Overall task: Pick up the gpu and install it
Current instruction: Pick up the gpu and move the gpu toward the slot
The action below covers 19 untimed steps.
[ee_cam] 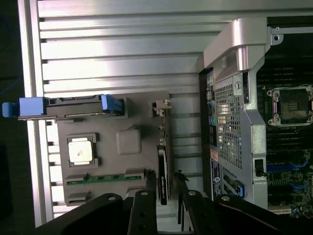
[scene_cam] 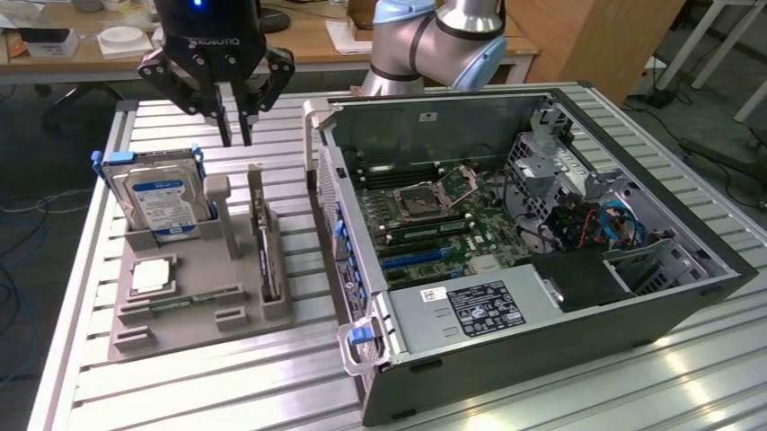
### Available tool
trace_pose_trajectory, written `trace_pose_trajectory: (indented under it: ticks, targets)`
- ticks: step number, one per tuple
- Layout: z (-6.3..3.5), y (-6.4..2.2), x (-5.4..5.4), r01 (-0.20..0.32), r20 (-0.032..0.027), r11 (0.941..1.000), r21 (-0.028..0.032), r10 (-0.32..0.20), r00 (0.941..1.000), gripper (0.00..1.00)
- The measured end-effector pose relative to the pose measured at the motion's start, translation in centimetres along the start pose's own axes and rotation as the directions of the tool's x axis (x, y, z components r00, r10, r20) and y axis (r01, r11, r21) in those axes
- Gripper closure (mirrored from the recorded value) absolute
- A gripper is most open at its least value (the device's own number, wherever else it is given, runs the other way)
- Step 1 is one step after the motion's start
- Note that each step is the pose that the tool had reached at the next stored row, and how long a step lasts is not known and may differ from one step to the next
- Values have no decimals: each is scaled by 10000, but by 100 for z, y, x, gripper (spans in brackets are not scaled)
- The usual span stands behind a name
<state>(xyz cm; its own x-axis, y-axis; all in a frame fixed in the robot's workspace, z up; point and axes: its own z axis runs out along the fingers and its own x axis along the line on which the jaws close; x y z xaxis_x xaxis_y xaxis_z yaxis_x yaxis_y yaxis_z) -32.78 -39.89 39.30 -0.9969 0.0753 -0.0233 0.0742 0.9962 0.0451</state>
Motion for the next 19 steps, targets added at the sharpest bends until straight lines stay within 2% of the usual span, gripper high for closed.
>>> trace_pose_trajectory:
  ticks: [2, 5, 6, 8, 15, 19]
  targets:
    - [0, 0, 0, 0, 0, 10000, 0, 0, 10000, 71]
    - [0, 0, 0, 0, 0, 10000, -1, 0, 10000, 53]
    - [0, 0, 0, 0, 0, 10000, 0, 0, 10000, 53]
    - [0, 0, 0, 0, 0, 10000, 0, 0, 10000, 41]
    - [4, 0, 0, 0, 1, 10000, -1, 0, 10000, 41]
    - [66, -4, 3, 11, -14, 10000, 1, -11, 10000, 41]
